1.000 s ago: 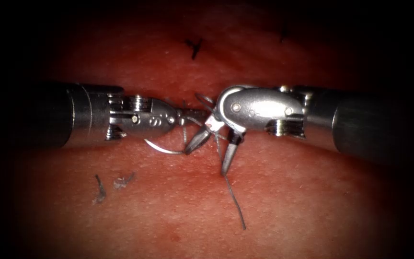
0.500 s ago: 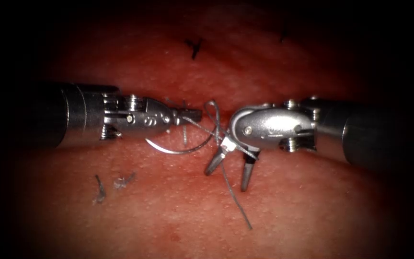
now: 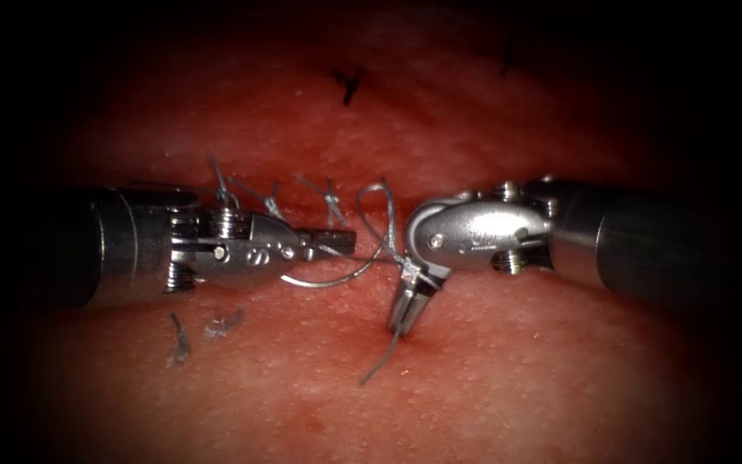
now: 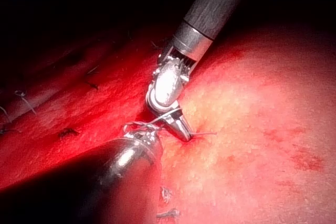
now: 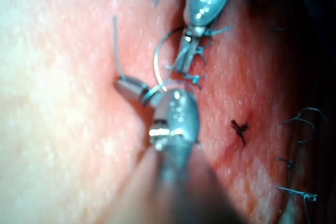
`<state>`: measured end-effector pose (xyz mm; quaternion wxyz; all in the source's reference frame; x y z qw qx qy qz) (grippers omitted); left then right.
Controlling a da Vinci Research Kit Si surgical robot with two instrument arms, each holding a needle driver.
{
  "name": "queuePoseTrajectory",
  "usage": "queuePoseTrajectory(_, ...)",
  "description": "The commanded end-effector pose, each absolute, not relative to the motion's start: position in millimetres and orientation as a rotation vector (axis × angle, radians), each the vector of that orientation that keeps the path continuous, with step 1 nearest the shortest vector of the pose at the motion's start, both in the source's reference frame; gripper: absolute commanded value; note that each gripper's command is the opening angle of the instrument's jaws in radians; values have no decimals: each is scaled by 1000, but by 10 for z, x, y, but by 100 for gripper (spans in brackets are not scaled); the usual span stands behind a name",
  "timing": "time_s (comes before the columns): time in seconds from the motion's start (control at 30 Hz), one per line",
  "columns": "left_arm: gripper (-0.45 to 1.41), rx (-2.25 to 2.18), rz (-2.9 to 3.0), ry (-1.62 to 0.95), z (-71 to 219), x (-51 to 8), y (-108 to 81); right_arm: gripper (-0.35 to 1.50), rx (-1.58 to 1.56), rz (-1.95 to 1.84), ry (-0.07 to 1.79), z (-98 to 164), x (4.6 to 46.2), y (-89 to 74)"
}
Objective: Wound Closure
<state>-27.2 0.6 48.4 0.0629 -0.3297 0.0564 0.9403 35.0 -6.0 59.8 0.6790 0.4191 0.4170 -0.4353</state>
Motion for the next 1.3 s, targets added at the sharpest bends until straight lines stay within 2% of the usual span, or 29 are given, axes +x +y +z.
queuePoseTrajectory(0.03,-45,-1003,2840,177,485,-280,5,-35,935,-936,970,595,359,-51)
queuePoseTrajectory(0.43,-45,-1011,2847,172,455,-302,-45,-35,858,-763,1048,564,351,26)
queuePoseTrajectory(1.3,-45,-1035,2883,141,376,-309,-139,-35,695,-607,966,621,346,91)
